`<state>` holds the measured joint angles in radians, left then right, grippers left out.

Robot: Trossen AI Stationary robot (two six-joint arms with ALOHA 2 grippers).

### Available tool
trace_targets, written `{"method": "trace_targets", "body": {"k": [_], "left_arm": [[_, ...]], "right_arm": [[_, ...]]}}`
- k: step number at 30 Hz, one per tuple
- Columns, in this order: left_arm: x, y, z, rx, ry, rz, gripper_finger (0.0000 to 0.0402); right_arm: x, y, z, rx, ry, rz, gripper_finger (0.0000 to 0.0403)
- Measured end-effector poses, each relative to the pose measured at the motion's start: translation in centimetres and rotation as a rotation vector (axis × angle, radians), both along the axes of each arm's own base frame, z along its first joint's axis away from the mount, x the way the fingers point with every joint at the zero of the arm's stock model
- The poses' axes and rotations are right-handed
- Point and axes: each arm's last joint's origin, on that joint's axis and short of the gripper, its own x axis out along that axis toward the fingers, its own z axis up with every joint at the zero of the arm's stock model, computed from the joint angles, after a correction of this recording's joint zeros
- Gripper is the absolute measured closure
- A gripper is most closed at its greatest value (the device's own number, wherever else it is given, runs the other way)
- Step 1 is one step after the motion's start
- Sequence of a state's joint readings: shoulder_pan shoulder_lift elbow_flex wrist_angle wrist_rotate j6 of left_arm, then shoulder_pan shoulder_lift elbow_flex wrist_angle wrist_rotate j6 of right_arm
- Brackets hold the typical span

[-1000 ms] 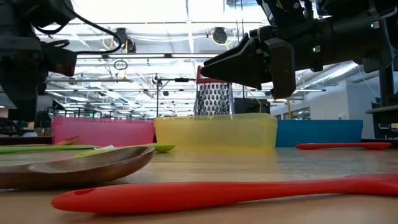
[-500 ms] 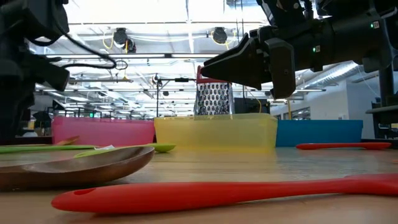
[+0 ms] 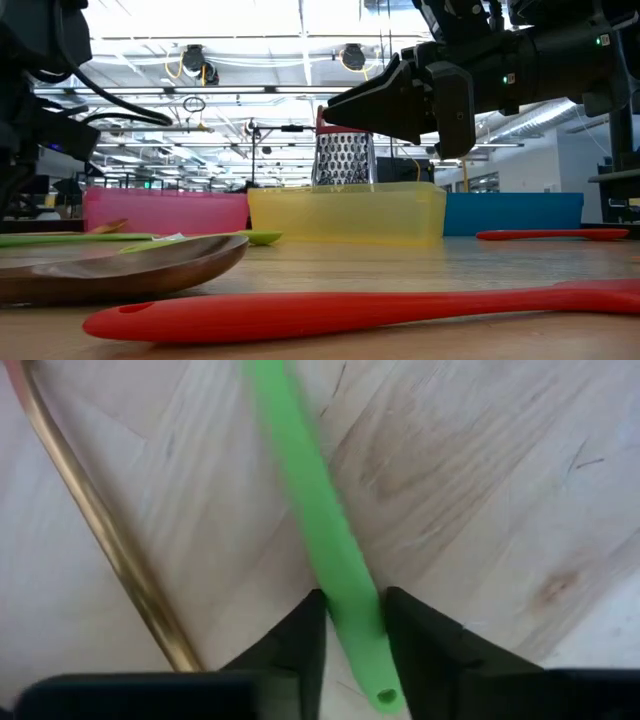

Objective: Pick & Place Kitchen Items
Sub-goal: Put the green spatula into the red bin

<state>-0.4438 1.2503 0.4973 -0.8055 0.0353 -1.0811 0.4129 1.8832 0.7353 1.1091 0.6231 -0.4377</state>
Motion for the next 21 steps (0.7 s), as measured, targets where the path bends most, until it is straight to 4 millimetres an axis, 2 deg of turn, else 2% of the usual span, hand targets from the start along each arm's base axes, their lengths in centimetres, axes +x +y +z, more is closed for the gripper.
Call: {"method": "trace_targets", "body": {"k": [5,10,17,21], "left_arm": [[0.4,0.1,0.0,0.017,-0.049,0.002,0.0361],[0.9,-0.1,0.0,0.011,-0.111,-0.064,0.0361],[1.0,0.0,0.2,0.036,-0.122,-0.058,0.0358],[1.2,-0.1,0.2,0.04,-0.146,-0.089,0.0355]], "right_arm": [[0.1,-0.2,0.0,-0.001,0.0,-0.006,0.0232],[0.3,-0.8,0.0,0.018,-0.003,-0.013,0.0232],[0.9,-1.6,0.0,0.121,-0.003,0.154,0.0232],[1.1,-2.0,0.0,0.159,-0.004,0.181,0.0232]]}}
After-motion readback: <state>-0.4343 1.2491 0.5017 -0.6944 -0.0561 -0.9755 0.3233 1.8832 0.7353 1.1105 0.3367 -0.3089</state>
